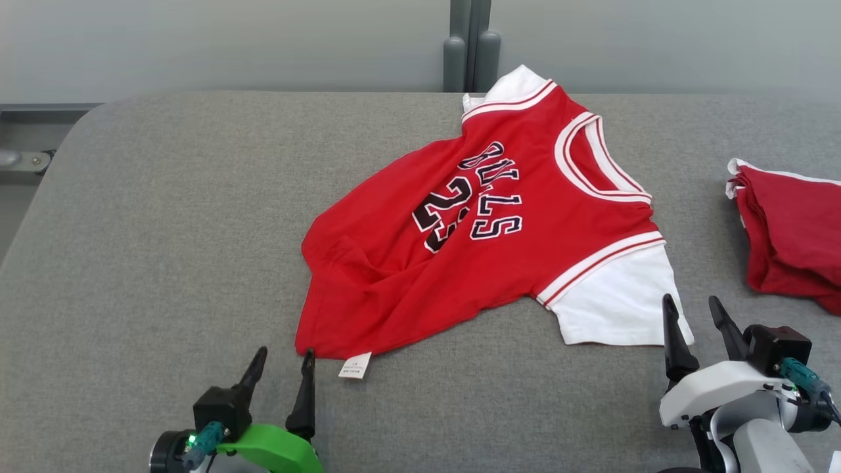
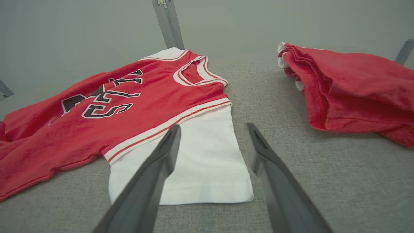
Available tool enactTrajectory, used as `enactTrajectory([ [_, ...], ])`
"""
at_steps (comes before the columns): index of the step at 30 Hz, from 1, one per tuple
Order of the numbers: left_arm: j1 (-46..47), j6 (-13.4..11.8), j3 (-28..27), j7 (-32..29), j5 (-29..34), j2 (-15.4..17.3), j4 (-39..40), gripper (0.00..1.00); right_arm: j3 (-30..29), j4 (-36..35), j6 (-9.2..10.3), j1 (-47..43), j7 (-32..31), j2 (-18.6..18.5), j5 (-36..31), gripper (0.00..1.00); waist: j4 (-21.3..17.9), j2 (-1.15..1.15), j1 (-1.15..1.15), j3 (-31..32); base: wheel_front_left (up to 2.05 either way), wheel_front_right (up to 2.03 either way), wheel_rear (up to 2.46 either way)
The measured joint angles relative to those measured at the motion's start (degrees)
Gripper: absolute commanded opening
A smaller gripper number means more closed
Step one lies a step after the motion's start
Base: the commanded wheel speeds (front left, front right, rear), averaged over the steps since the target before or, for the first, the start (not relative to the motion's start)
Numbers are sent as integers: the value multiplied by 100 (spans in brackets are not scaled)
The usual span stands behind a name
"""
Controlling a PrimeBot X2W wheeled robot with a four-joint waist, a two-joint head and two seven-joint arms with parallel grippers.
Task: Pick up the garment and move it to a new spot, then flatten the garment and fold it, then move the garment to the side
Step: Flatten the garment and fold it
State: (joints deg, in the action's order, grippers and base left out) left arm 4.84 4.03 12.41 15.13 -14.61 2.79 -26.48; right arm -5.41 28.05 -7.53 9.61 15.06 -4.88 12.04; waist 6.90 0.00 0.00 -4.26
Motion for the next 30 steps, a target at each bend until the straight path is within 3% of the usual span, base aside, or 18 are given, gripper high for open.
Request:
enactTrajectory([
  [16, -53, -179, -768, 0, 398, 0, 271, 100, 167, -442, 0, -278, 0, 100, -434, 100, -609, 0, 0, 242, 0, 0, 0],
  [30, -383, -250, -801, 0, 532, 0, 323, 100, 256, -430, 0, -471, 0, 186, -430, 100, -750, 0, 0, 604, 0, 0, 0],
])
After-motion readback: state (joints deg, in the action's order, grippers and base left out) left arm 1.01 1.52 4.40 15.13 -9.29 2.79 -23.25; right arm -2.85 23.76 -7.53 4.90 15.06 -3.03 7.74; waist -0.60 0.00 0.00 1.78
